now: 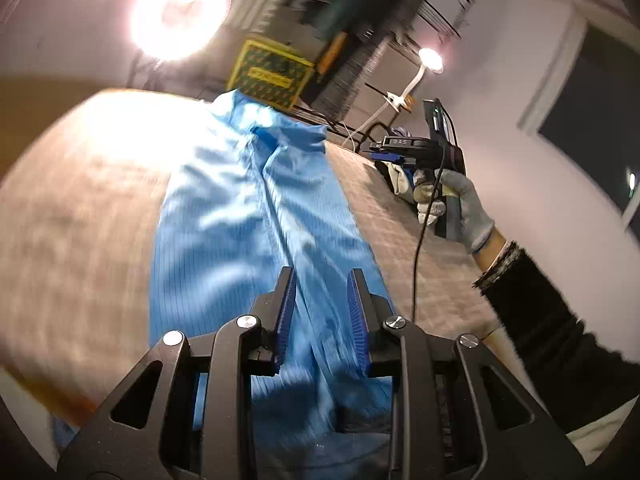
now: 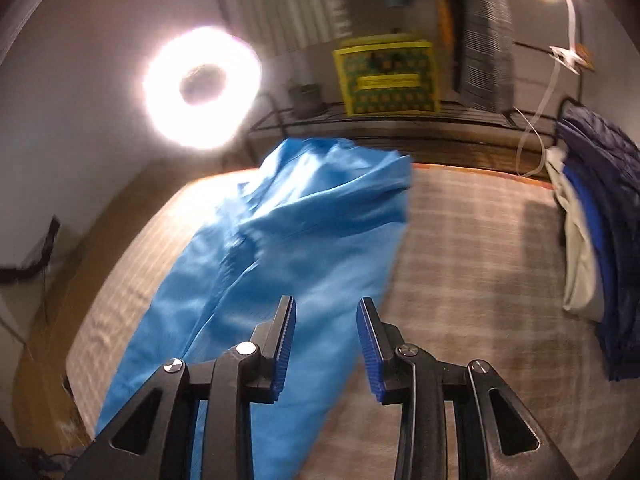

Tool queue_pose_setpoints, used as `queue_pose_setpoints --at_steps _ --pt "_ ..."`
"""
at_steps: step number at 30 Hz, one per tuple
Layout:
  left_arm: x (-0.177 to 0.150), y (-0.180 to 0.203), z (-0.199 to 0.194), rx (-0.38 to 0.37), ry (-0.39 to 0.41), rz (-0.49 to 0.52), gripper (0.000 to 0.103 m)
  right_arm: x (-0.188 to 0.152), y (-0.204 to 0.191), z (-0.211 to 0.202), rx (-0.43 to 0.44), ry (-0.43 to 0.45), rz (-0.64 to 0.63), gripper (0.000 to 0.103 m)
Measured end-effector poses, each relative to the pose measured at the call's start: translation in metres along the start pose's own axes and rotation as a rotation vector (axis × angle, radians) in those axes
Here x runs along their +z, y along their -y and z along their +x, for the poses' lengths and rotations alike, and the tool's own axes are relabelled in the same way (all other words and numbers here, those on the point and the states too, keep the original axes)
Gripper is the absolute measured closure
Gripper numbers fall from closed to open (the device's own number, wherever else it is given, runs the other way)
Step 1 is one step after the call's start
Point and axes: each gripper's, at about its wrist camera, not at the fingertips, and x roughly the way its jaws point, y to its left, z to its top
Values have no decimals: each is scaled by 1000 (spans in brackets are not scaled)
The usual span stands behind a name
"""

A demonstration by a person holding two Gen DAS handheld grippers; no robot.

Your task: Fold large clothes

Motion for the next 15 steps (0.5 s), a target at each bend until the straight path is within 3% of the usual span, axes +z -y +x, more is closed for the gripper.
queue_pose_setpoints --at_steps 2,6,11,15 --pt "17 3 20 16 -14 59 78 9 11 11 -11 -3 18 68" --pt "34 6 87 -31 -138 101 78 20 19 39 8 -24 25 72" --pt "22 6 158 -31 -274 169 78 35 19 98 45 -82 13 72" --pt "14 -9 179 -20 -316 155 78 49 11 143 -25 -125 -70 72"
